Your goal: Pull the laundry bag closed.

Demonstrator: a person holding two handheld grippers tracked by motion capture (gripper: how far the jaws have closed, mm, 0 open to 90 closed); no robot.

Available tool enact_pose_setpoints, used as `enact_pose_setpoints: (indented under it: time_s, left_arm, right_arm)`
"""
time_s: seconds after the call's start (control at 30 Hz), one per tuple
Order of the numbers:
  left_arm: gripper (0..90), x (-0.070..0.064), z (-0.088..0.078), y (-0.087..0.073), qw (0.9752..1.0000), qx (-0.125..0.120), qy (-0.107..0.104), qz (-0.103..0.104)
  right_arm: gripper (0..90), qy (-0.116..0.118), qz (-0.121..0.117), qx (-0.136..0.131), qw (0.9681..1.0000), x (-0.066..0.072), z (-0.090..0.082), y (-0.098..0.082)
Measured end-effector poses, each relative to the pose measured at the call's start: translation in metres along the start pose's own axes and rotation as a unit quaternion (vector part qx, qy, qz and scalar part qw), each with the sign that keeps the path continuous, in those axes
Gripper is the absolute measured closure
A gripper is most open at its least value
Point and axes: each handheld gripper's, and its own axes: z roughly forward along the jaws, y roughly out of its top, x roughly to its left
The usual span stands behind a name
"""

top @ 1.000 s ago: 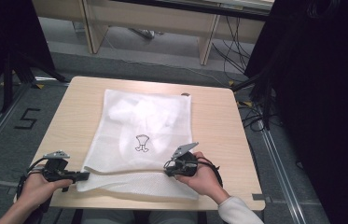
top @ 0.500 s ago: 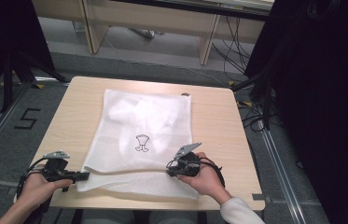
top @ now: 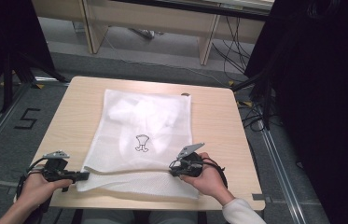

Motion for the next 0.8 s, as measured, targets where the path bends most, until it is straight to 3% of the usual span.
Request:
enact_pose_setpoints:
  time_s: [0.1, 0.2, 0.23, 0.4, 0.47, 0.6, 0.63, 0.67, 0.7, 0.73, 0.8]
  left_arm:
    - [85.5, 0.0002, -0.0003, 0.0000, 1.0000, 0.001, 0.000, 0.000]
    - [85.5, -0.0002, -0.0002, 0.0000, 1.0000, -0.001, 0.001, -0.001]
    - [85.5, -0.0001, -0.0004, 0.0000, 1.0000, 0.000, 0.000, 0.000]
    - [85.5, 0.0001, -0.0005, 0.0000, 1.0000, 0.001, 0.001, 0.000]
    - [85.5, 0.0002, -0.0008, 0.0002, 1.0000, 0.001, 0.000, 0.000]
    - [85.5, 0.0002, -0.0006, 0.0000, 1.0000, -0.003, 0.002, 0.000]
    - [85.5, 0.0004, -0.0010, 0.0002, 1.0000, 0.000, -0.001, 0.001]
    - [85.5, 0.0003, -0.0008, 0.0002, 1.0000, 0.000, -0.001, 0.000]
    - [85.5, 0.0000, -0.0004, -0.0001, 1.0000, -0.005, 0.003, 0.000]
    - [85.5, 0.0005, -0.0010, 0.0002, 1.0000, -0.001, 0.000, 0.000]
    - [85.5, 0.0001, -0.0008, 0.0002, 1.0000, -0.003, 0.001, 0.000]
  right_arm:
    - [82.7, 0.002, 0.000, 0.005, 1.0000, -0.0014, -0.0025, -0.0008]
    - [82.7, 0.003, 0.001, -0.006, 1.0000, -0.0023, -0.0022, -0.0024]
    - [82.7, -0.006, 0.002, -0.003, 1.0000, -0.0024, -0.0032, -0.0028]
    - [82.7, 0.002, -0.002, 0.000, 1.0000, -0.0031, -0.0058, -0.0046]
    - [82.7, -0.001, 0.010, -0.003, 0.9999, -0.0018, -0.0046, -0.0055]
    - [82.7, 0.005, -0.004, -0.001, 1.0000, -0.0057, -0.0074, -0.0059]
    - [82.7, -0.006, 0.008, 0.005, 0.9999, -0.0052, -0.0085, -0.0066]
    - [82.7, -0.002, -0.002, -0.002, 1.0000, -0.0071, -0.0077, -0.0069]
    - [82.7, -0.003, 0.012, 0.006, 0.9999, -0.0057, -0.0095, -0.0072]
    - [82.7, -0.009, 0.006, 0.004, 0.9999, -0.0065, -0.0095, -0.0077]
    - [82.7, 0.001, 0.007, -0.005, 1.0000, -0.0079, -0.0083, -0.0088]
